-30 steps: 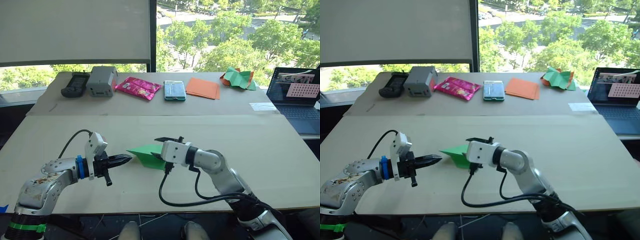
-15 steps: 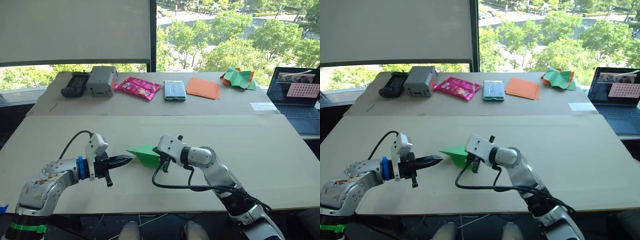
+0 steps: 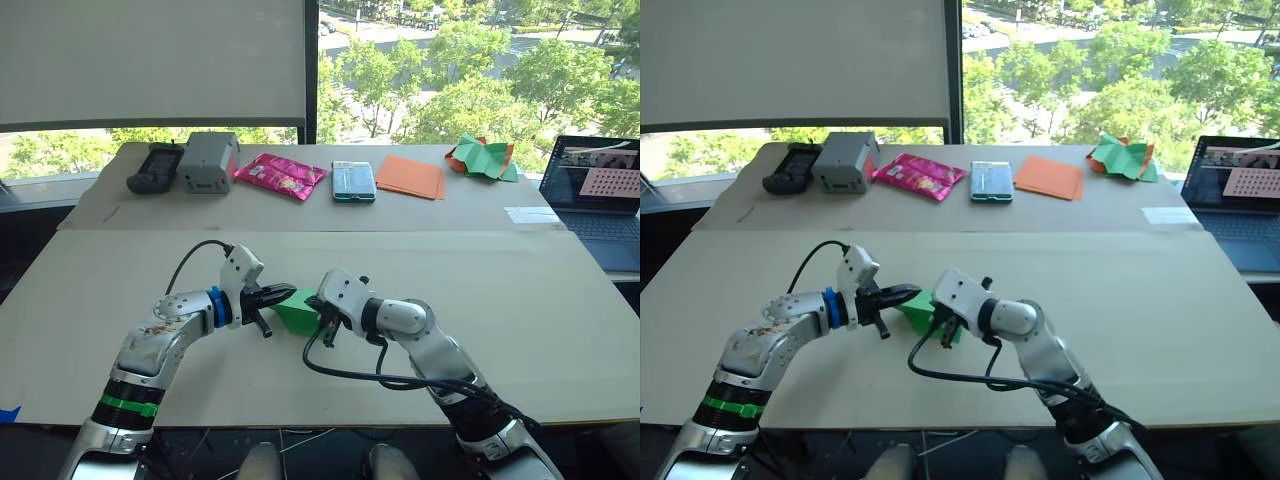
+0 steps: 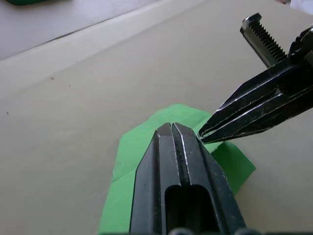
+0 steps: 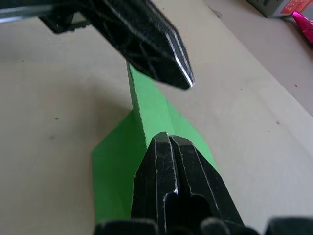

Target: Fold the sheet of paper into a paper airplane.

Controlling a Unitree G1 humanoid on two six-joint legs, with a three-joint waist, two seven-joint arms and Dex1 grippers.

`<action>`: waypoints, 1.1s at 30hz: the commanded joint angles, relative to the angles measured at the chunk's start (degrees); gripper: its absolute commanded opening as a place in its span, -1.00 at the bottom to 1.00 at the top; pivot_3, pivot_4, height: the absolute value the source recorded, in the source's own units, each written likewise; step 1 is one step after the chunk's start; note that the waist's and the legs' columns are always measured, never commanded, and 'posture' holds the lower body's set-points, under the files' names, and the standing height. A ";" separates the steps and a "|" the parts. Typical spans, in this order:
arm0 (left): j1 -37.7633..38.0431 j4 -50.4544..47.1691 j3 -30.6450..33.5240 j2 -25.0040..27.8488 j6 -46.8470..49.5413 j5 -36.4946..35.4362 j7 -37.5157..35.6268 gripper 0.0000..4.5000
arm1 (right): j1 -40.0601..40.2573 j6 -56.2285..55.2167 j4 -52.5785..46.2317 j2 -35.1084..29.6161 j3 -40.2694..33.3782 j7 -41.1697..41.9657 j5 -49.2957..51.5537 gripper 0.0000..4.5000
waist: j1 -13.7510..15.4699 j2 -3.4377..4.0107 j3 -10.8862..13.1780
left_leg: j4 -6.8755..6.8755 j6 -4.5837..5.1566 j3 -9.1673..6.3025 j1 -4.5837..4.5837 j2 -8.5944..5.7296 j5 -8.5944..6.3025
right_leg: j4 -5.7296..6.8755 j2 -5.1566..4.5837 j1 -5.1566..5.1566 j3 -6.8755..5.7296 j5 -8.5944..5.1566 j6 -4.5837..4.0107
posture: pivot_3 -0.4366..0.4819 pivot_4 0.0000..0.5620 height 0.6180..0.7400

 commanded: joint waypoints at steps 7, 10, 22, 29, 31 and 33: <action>1.82 -1.64 -0.42 0.80 -3.71 2.36 -3.05 -1.00 | -1.59 6.45 -2.98 0.12 -7.85 -3.84 4.58 -0.98 | 0.06 0.02 0.01 | -0.05 -0.08 0.00 0.03 0.00 -0.05 | -0.08 0.00 0.02 0.00 0.00 -0.01 | -0.05 -0.47 0.44; 2.67 -2.38 -0.62 0.89 -3.27 2.31 -3.72 -1.00 | -2.02 7.50 -1.95 -0.05 -8.09 -4.79 5.02 -0.98 | 0.04 0.02 0.01 | -0.04 -0.12 0.00 0.03 0.00 -0.08 | -0.08 0.00 0.01 0.00 0.00 -0.02 | -0.05 -0.47 0.44; 7.08 -6.93 -0.60 0.51 -1.29 2.50 -2.81 -1.00 | -3.03 11.70 0.34 -0.85 -9.50 -4.50 9.49 -0.98 | 0.16 0.05 0.02 | -0.02 -0.05 -0.01 -0.11 0.01 -0.03 | -0.03 0.00 -0.39 0.00 0.00 -0.01 | -0.05 -0.47 0.44; 8.26 -7.71 -0.80 0.31 -0.47 2.47 -2.08 -1.00 | -5.34 15.88 1.01 -0.25 -14.49 -3.28 16.52 -0.14 | 0.15 0.06 0.03 | -0.03 -0.04 -0.01 -0.15 0.00 -0.02 | -0.03 0.00 -0.42 0.00 0.00 -0.02 | -0.05 -0.47 0.44; 8.28 -7.63 -0.90 0.23 -0.42 2.49 -1.96 -1.00 | -6.15 17.21 2.07 -0.62 -14.97 -3.10 17.67 0.17 | 0.15 0.06 0.03 | -0.03 -0.06 -0.01 -0.15 0.00 -0.04 | -0.05 0.00 -0.43 0.00 0.00 -0.02 | -0.05 -0.47 0.44; 8.29 -7.54 -1.02 0.10 -0.41 2.47 -1.88 -1.00 | -6.94 18.85 3.49 -0.95 -15.42 -2.89 18.80 0.43 | 0.19 0.06 0.03 | -0.03 -0.11 -0.01 -0.15 0.01 -0.07 | -0.06 0.00 -0.43 0.00 0.00 -0.02 | -0.05 -0.47 0.44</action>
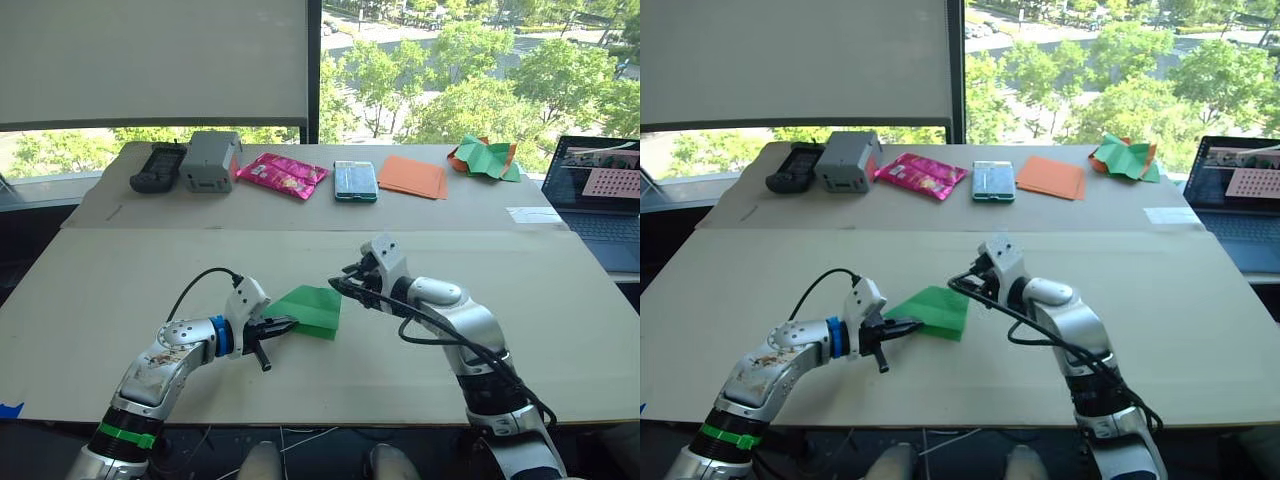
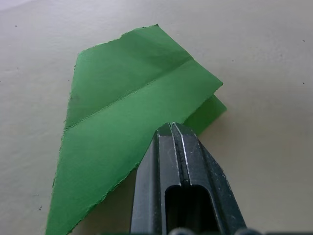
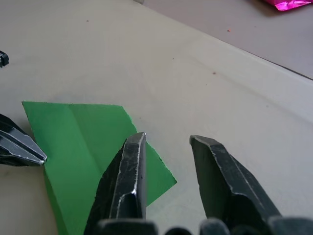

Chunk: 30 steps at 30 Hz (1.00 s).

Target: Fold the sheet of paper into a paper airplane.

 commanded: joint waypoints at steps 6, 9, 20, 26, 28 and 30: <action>0.28 -2.02 -0.07 -0.39 0.26 -0.54 -0.02 -1.00 | -2.04 4.72 3.04 -0.27 -2.80 2.36 7.34 0.92 | 0.00 0.01 0.00 | 0.00 0.09 0.01 -0.07 0.00 0.06 | 0.02 0.00 0.00 0.01 0.00 0.00 | -0.05 -0.47 0.44; 0.47 -2.15 -0.06 -0.49 0.33 -0.69 0.01 -1.00 | -2.57 5.60 5.60 0.19 -3.90 2.48 9.19 0.92 | -0.02 0.02 -0.01 | 0.00 0.12 0.00 -0.06 0.00 0.07 | 0.05 0.00 0.01 0.00 0.01 0.00 | -0.05 -0.47 0.44; 0.78 -2.32 0.06 -0.51 0.22 -0.54 0.15 -1.00 | -3.04 4.40 11.05 0.03 -1.59 5.53 11.60 0.92 | -0.06 0.03 -0.01 | 0.01 0.10 0.00 -0.09 0.00 0.06 | 0.04 0.00 -0.04 0.00 0.01 0.00 | -0.05 -0.47 0.44; 0.90 -2.40 0.12 -0.32 0.14 -0.43 0.15 -1.00 | -2.51 3.93 10.66 0.40 -1.34 5.58 12.36 0.42 | -0.03 0.04 -0.01 | 0.01 0.13 0.00 -0.15 0.00 0.08 | 0.04 0.00 -0.03 0.00 0.01 0.01 | -0.05 -0.47 0.44; 0.94 -2.47 0.20 -0.26 0.15 -0.50 0.11 -1.00 | -2.35 3.75 10.73 0.51 -1.31 5.48 12.50 0.10 | -0.03 0.04 -0.01 | 0.01 0.13 0.00 -0.15 0.00 0.08 | 0.04 0.00 -0.03 0.00 0.01 0.01 | -0.05 -0.47 0.44; 0.96 -2.52 0.16 -0.15 0.08 -0.40 0.06 -1.00 | -2.23 3.84 10.73 0.83 -1.70 5.22 12.83 -0.20 | -0.04 0.04 -0.01 | 0.01 0.12 0.00 -0.15 0.00 0.08 | 0.04 0.00 -0.03 0.00 0.01 0.01 | -0.05 -0.47 0.44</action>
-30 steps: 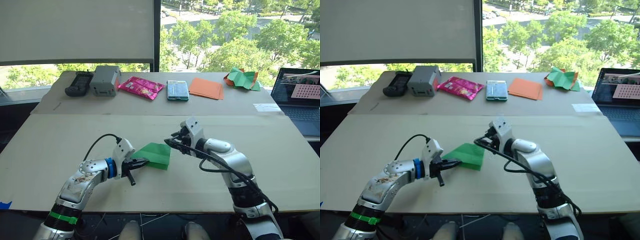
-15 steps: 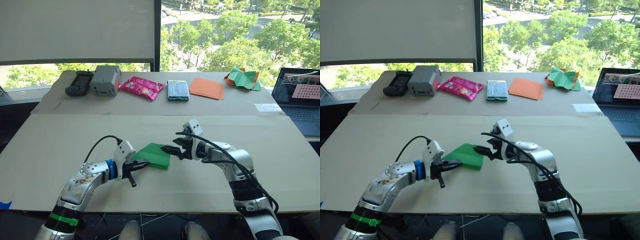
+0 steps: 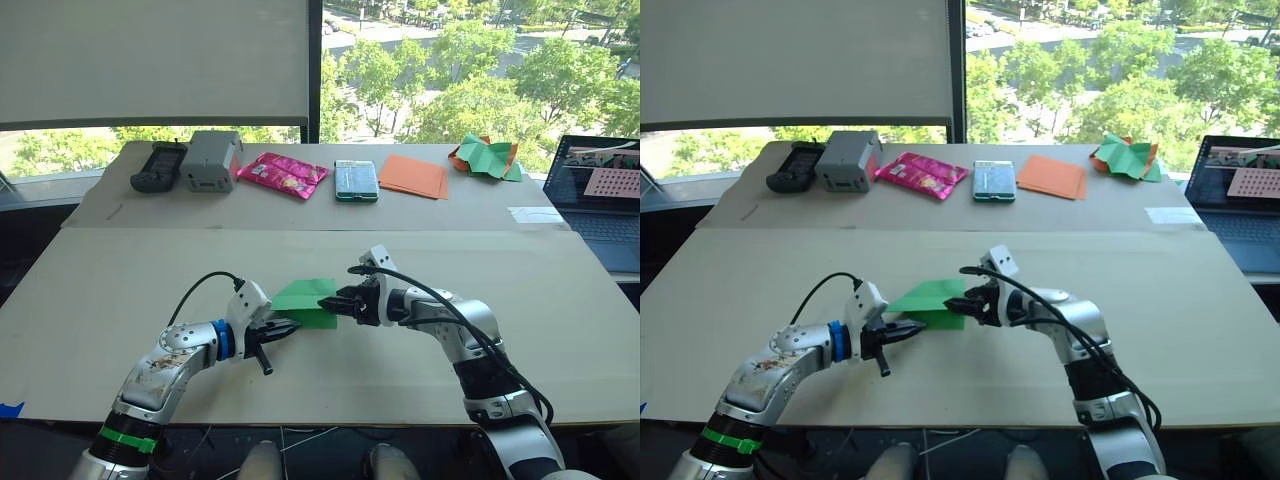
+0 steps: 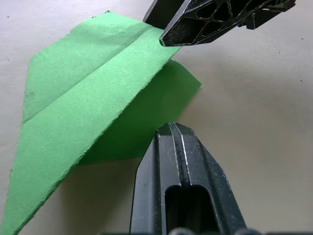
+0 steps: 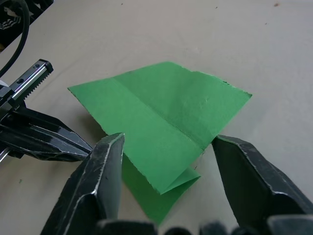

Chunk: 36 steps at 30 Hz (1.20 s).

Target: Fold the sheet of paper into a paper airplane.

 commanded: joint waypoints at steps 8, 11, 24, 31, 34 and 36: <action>-0.24 -3.88 1.55 1.67 0.91 -1.31 -0.67 -1.00 | -0.08 -1.41 -1.20 0.24 -0.20 -0.22 1.36 -0.99 | 0.00 0.00 0.00 | 0.00 -0.04 0.00 0.00 0.00 -0.03 | -0.01 0.00 -0.04 0.00 0.00 0.00 | -0.05 -0.47 0.44; -0.43 -6.33 3.08 2.48 2.53 -3.49 -1.24 -1.00 | 0.13 -1.51 -1.11 0.19 0.11 -0.57 0.98 -0.99 | -0.01 0.01 0.00 | 0.00 -0.04 0.00 -0.01 0.00 -0.03 | 0.00 0.00 -0.04 0.00 0.00 0.00 | -0.05 -0.47 0.44; -3.45 -0.36 4.86 0.98 1.46 -5.66 -1.28 -1.00 | 3.03 -0.58 -2.37 1.30 0.80 -5.35 0.26 -0.99 | 0.00 0.04 -0.02 | 0.04 0.01 -0.01 0.02 0.00 0.01 | -0.01 0.00 0.02 -0.01 0.00 0.00 | -0.05 -0.47 0.44; -3.55 4.70 0.89 0.78 -3.54 -0.55 -2.36 -1.00 | 5.44 1.50 -6.35 1.66 -0.49 -8.62 1.73 -0.99 | 0.08 0.05 -0.02 | 0.03 0.02 -0.01 -0.03 0.00 0.01 | 0.00 0.01 -0.01 -0.01 0.02 0.00 | -0.05 -0.47 0.44; -3.83 6.72 0.12 0.61 -4.86 0.88 -2.84 -1.00 | 6.03 2.27 -7.71 1.86 -0.89 -9.75 2.37 -0.99 | 0.05 0.05 -0.02 | 0.03 0.02 -0.01 -0.07 0.00 0.01 | -0.02 0.01 -0.04 0.00 0.02 0.00 | -0.05 -0.47 0.44; -4.28 8.19 -0.27 0.67 -5.45 1.90 -2.77 -1.00 | 6.28 2.83 -8.47 2.01 -1.15 -10.20 2.60 -0.99 | 0.06 0.05 -0.02 | 0.03 0.01 -0.01 -0.07 0.00 0.01 | -0.01 0.01 -0.05 0.00 0.02 0.00 | -0.05 -0.47 0.44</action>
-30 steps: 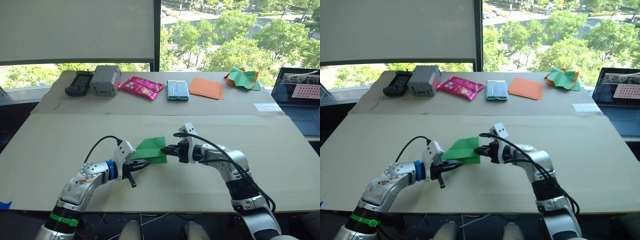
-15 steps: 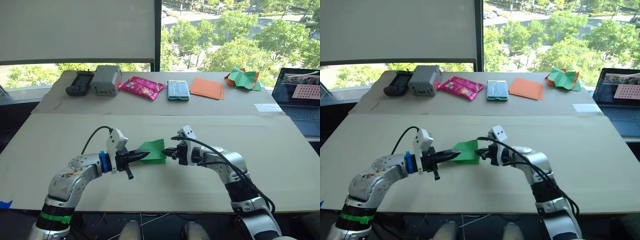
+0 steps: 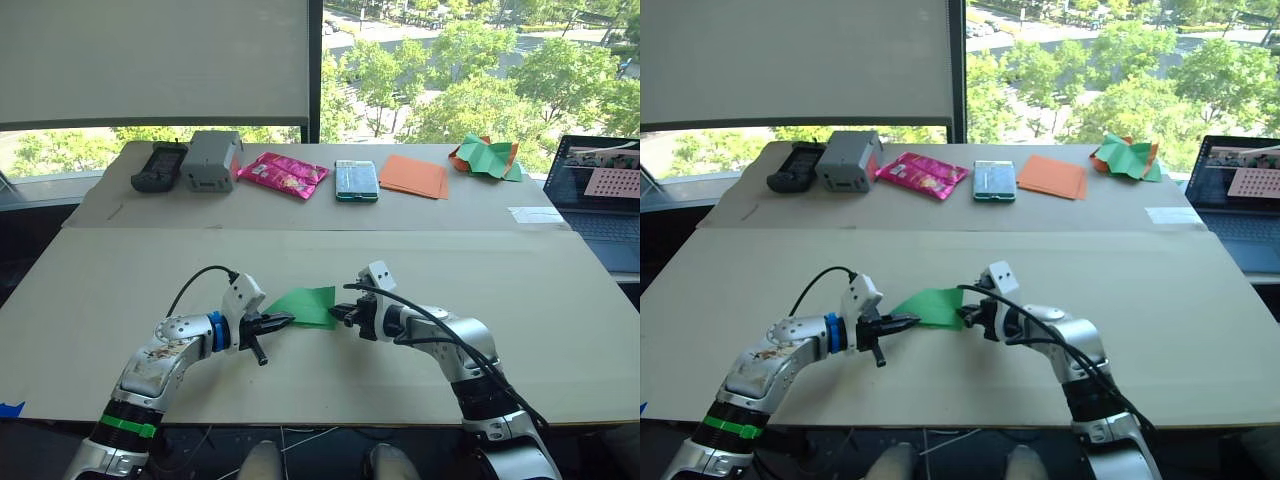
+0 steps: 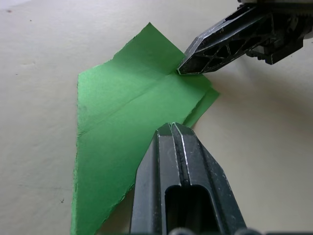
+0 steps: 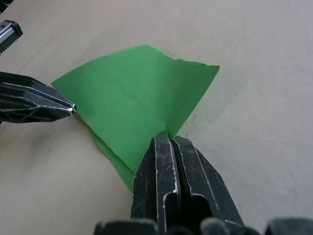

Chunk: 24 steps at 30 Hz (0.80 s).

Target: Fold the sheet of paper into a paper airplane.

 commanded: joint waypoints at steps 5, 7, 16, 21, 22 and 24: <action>-1.51 4.22 -2.06 0.36 -5.51 5.68 -0.19 -1.00 | 0.59 1.02 -3.69 0.84 -1.58 -1.49 1.66 -0.99 | 0.13 0.01 -0.01 | 0.00 -0.07 0.00 0.00 0.00 -0.04 | -0.01 0.00 0.00 0.00 0.00 0.00 | -0.05 -0.47 0.44; -1.51 3.41 -1.26 -0.27 -4.80 4.54 -0.30 -1.00 | 0.61 0.91 -3.73 1.12 -1.38 -1.68 1.63 -0.99 | 0.12 0.03 -0.02 | 0.00 -0.07 0.00 0.01 0.00 -0.04 | -0.02 0.00 0.02 0.00 0.00 0.00 | -0.05 -0.47 0.44; 0.74 -3.94 1.61 1.32 0.04 -2.78 -4.93 -1.00 | 0.87 0.71 -3.69 0.86 -0.33 -2.04 0.89 -0.99 | -0.05 0.04 -0.02 | 0.00 -0.05 0.00 0.00 0.00 -0.03 | -0.01 0.00 0.00 0.00 0.00 0.00 | -0.05 -0.47 0.44; 0.75 -5.24 4.67 1.63 3.26 -6.25 -4.86 -1.00 | 1.16 0.67 -4.41 0.61 0.67 -2.29 0.35 -0.99 | -0.21 0.07 -0.03 | -0.02 0.01 -0.03 -0.01 0.00 0.01 | 0.02 0.00 0.00 0.00 0.00 0.00 | -0.05 -0.47 0.44; 0.88 -5.79 5.29 1.61 3.81 -7.18 -4.99 -1.00 | 1.25 0.80 -4.70 0.70 0.79 -2.45 0.40 -0.99 | -0.25 0.07 -0.03 | -0.02 0.01 -0.03 0.01 0.00 0.00 | 0.02 0.00 0.00 -0.01 0.00 0.00 | -0.05 -0.47 0.44; 0.32 -6.20 6.89 0.72 5.06 -8.63 -3.52 -1.00 | 1.46 0.79 -5.30 0.66 1.28 -2.64 0.32 -0.99 | -0.31 0.07 -0.03 | -0.02 0.00 -0.03 -0.02 0.00 0.00 | 0.00 0.00 0.00 0.00 0.00 0.00 | -0.05 -0.47 0.44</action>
